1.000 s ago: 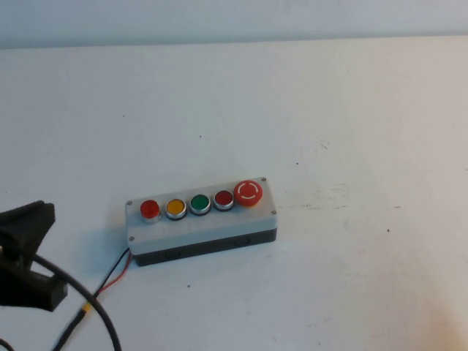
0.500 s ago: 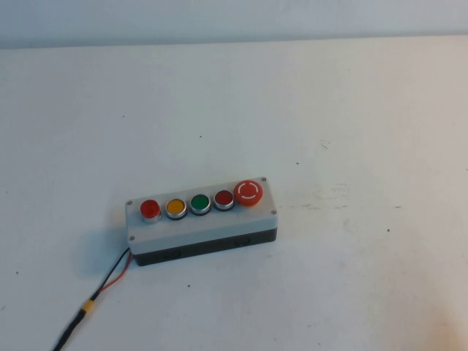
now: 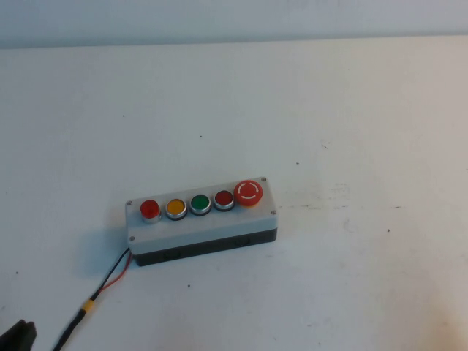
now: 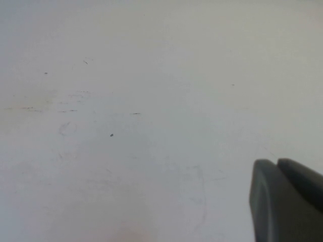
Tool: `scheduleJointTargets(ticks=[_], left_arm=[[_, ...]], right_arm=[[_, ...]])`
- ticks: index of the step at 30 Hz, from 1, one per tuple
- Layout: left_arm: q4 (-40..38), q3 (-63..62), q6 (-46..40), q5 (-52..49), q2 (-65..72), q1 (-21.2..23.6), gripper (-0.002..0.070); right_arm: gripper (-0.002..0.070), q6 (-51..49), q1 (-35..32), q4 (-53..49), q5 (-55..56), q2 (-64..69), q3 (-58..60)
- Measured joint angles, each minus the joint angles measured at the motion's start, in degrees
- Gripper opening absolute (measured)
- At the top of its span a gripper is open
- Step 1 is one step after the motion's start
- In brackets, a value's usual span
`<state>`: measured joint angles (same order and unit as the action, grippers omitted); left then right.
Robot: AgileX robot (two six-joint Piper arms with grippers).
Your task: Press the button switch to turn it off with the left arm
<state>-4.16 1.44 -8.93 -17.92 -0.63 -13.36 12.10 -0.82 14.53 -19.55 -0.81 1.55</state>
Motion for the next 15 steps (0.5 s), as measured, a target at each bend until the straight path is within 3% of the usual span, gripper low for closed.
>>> scheduleJointTargets(ticks=[3, 15], left_arm=[[0.0, 0.0, 0.17, -4.12, 0.0, 0.0, -0.0002], [0.0, 0.0, 0.17, -4.29, 0.0, 0.0, -0.0002]], right_arm=[[-0.0016, 0.0, 0.0, 0.0, 0.0, 0.0, 0.0], [-0.0016, 0.0, 0.0, 0.0, 0.0, 0.0, 0.0]])
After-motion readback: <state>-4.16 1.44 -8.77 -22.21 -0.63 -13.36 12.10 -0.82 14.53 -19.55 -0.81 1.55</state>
